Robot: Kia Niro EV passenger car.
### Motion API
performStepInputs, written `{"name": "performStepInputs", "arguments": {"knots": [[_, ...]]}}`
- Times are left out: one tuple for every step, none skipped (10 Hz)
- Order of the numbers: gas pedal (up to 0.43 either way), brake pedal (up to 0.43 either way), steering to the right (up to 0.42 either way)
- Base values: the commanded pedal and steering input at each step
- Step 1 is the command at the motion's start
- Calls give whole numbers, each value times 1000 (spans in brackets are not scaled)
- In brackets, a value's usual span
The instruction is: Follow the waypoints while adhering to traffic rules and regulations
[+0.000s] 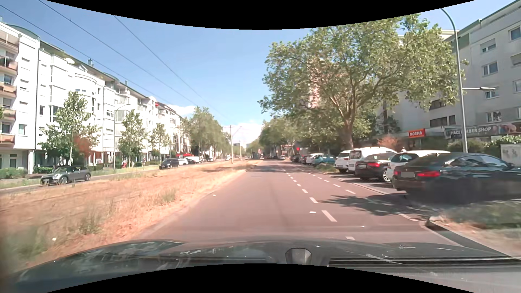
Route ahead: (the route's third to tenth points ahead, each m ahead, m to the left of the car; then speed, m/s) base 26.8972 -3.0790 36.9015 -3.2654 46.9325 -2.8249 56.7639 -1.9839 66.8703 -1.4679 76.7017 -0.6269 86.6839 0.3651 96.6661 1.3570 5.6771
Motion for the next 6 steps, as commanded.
{"name": "performStepInputs", "arguments": {"knots": [[209,0,-55],[220,0,-38],[220,0,-28],[220,0,-21],[228,0,-14],[228,0,-3]]}}
